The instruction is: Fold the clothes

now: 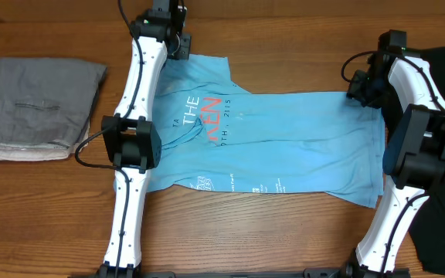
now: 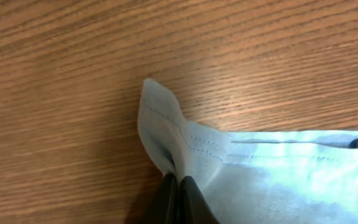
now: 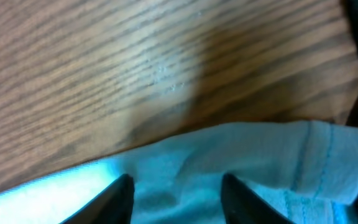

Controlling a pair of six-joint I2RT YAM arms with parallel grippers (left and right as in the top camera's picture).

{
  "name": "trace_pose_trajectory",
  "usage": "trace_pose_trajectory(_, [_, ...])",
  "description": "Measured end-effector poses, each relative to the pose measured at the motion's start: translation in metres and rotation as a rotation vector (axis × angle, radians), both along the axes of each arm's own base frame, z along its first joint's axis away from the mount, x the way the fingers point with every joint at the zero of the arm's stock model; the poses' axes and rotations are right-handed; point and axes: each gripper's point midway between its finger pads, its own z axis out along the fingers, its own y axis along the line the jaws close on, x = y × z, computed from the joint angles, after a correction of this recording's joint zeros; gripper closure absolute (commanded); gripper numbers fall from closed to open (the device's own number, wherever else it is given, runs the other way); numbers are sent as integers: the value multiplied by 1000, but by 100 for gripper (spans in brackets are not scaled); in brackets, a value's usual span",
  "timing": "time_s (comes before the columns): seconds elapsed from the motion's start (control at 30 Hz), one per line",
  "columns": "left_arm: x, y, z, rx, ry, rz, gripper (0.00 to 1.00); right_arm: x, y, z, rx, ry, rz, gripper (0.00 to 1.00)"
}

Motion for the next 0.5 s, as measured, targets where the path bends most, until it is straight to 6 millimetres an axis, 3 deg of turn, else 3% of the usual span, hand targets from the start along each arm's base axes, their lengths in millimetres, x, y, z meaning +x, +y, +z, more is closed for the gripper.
trace_pose_trajectory(0.17, [-7, 1, -4, 0, 33, 9, 96, -7, -7, 4, -31, 39, -84, 46])
trace_pose_trajectory(0.5, [-8, 1, -5, 1, 38, 9, 96, 4, -16, 6, -66, -7, -138, 44])
